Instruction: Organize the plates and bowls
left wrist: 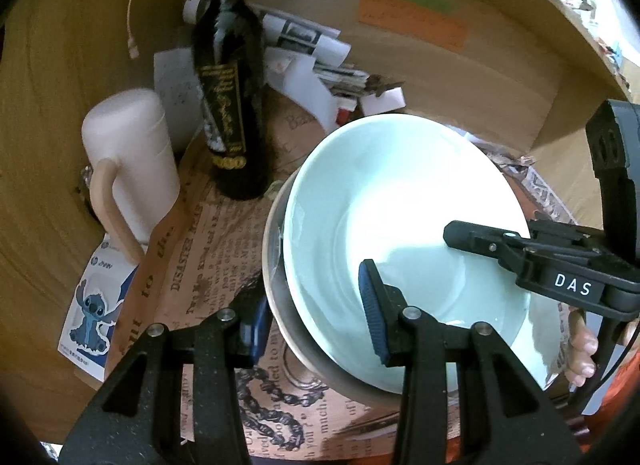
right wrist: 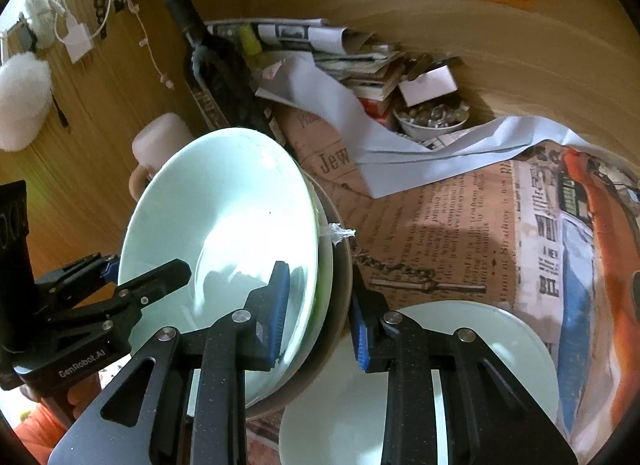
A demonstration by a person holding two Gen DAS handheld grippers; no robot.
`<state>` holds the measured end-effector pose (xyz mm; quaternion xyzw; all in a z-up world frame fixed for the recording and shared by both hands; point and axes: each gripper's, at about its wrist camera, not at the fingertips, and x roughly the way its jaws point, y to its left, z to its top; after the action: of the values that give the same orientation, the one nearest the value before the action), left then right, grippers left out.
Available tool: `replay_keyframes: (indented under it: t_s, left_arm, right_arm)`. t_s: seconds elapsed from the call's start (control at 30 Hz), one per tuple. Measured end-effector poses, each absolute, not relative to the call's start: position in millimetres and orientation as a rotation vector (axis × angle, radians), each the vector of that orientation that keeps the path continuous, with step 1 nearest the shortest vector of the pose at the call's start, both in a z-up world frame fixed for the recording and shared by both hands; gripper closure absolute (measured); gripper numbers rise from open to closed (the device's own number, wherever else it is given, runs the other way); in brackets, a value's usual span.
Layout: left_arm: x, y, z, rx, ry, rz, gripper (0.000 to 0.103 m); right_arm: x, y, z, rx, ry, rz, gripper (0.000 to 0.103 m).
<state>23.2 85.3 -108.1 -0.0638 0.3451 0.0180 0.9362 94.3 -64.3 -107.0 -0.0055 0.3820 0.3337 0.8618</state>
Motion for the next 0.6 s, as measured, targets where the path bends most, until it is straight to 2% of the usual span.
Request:
replay_keyframes:
  t_s: [0.6]
  left_arm:
    - [22.6,42.7,-88.2,-0.068,0.646,-0.051,0.062]
  right_arm:
    - [80.4,-118.1,-89.0,0.044,0.733,0.627,0.078]
